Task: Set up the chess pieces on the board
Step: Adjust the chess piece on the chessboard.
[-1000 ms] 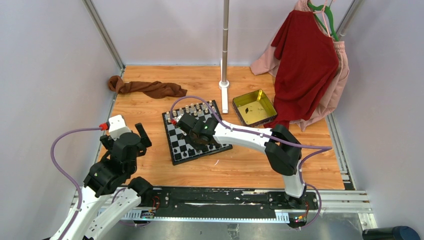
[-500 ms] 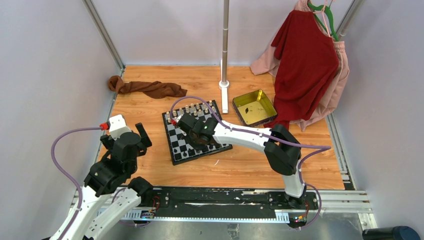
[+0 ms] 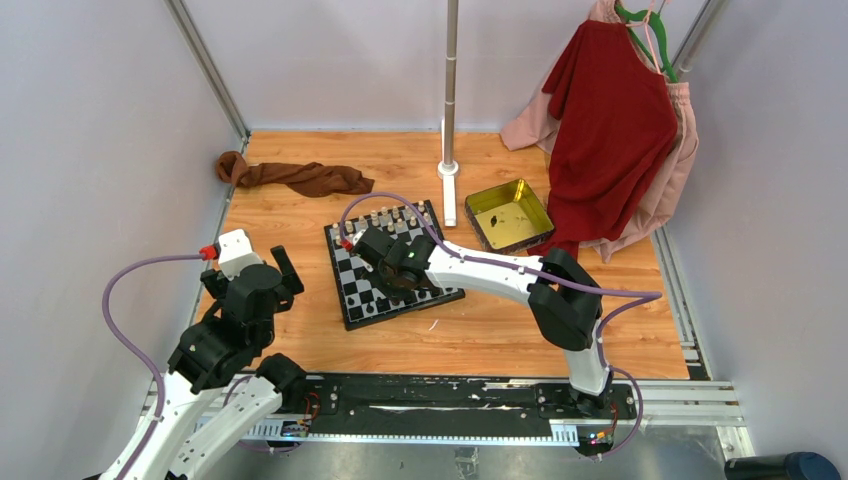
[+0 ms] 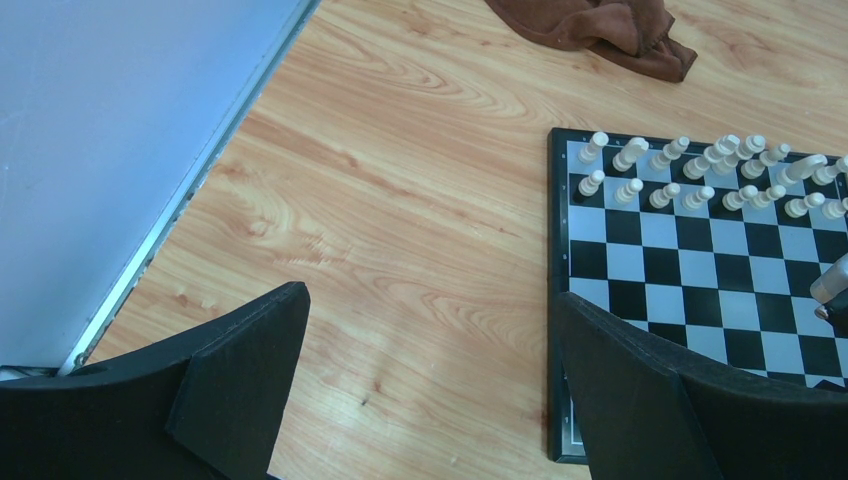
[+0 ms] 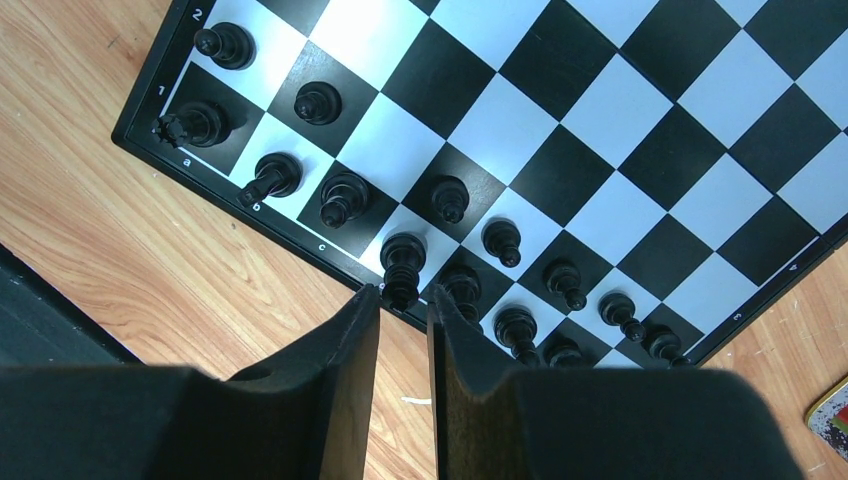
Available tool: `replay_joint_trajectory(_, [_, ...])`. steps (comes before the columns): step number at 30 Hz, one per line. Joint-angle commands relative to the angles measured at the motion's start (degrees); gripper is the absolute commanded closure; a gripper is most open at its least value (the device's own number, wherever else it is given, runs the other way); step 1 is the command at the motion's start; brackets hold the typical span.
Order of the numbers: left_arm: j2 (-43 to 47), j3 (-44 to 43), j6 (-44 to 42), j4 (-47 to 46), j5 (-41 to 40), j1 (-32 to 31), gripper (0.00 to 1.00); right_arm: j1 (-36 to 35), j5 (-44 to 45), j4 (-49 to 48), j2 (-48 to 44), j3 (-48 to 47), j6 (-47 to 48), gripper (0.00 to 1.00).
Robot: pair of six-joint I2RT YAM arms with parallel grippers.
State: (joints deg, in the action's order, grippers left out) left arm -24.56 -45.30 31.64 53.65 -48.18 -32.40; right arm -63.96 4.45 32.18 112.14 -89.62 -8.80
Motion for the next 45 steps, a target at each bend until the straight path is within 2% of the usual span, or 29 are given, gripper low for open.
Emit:
replay_joint_trajectory(1, [-0.5, 0.2, -0.3, -1.4, -0.3, -0.4, 0.01, 0.6, 0.6, 1.5, 0.0, -1.6, 0.9, 0.71])
replay_joint_trajectory(6, [-0.4, 0.2, -0.3, -1.4, -0.3, -0.4, 0.01, 0.5, 1.5, 1.7, -0.9, -2.4, 1.6, 0.70])
replay_joint_trajectory(14, [-0.1, 0.3, -0.4, -1.4, -0.2, -0.4, 0.01, 0.2, 1.6, 2.1, -0.5, -4.4, 2.9, 0.61])
replay_joint_trajectory(20, [0.1, 0.3, -0.5, -1.4, -0.1, -0.4, 0.00, -0.3, -0.1, 2.3, 1.0, -6.3, 3.6, 0.58])
replay_joint_trajectory(45, [0.0, 0.5, -0.8, -1.8, 0.2, -0.4, 0.00, -0.8, -6.8, 3.0, 7.8, -10.4, 4.5, 0.63])
